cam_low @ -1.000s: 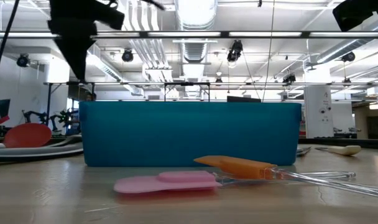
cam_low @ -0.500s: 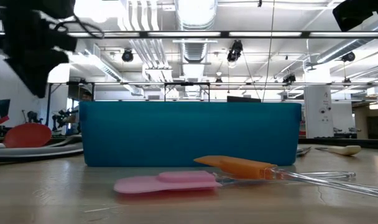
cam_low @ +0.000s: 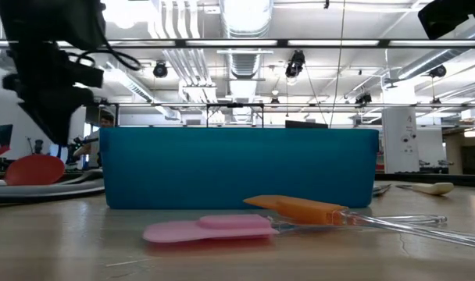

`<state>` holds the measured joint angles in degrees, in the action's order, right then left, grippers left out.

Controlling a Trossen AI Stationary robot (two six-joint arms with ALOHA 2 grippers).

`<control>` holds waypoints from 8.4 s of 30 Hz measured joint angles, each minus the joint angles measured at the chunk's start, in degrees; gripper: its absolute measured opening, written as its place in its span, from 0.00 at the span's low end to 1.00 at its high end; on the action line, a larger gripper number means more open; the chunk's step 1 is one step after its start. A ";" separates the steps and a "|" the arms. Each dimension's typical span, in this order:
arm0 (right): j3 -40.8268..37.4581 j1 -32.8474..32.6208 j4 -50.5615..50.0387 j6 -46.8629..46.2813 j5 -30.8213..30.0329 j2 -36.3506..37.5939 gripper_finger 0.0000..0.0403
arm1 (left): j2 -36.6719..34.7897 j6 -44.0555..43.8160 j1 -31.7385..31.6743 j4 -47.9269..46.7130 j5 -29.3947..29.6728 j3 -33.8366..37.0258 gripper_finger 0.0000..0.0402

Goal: Pick & Place Kitchen Items
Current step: Put the left black serving spoon into the pink bin, then put the orange spatula into the yellow bin

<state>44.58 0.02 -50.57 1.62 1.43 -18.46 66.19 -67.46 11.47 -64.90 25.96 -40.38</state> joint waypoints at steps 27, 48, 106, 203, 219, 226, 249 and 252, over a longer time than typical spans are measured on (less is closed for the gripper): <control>0.00 0.01 0.02 -0.08 -0.02 0.00 0.02 | 2.48 11.86 -6.54 16.42 -7.06 4.08 0.51; 0.00 0.00 0.00 -0.08 -0.02 0.00 0.02 | 19.37 13.09 -6.48 20.70 -9.15 3.93 0.40; 0.00 0.01 0.00 0.00 -0.02 0.00 0.02 | 28.79 54.87 -22.73 4.76 -14.72 -54.50 0.16; 0.00 -0.01 0.00 -0.06 -0.02 0.00 0.02 | 47.79 55.25 -20.89 -17.96 -22.15 -86.34 0.54; 0.00 0.01 0.00 -0.08 -0.02 0.00 0.02 | 45.42 55.56 0.22 -10.95 -5.60 -85.88 0.54; 0.00 -0.01 0.00 0.02 -0.01 0.00 0.02 | 45.18 58.08 7.12 -10.69 5.95 -85.63 0.54; -0.35 0.01 19.15 -5.78 -0.05 -1.63 0.02 | 6.79 54.17 18.01 22.47 23.06 -27.45 0.54; -0.81 -0.01 26.74 -5.95 0.41 -4.00 0.02 | -0.70 59.35 18.67 33.66 18.13 -18.33 0.54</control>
<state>43.77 0.01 -23.83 -4.33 1.85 -22.46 65.49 -8.11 30.14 -31.24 44.08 -58.70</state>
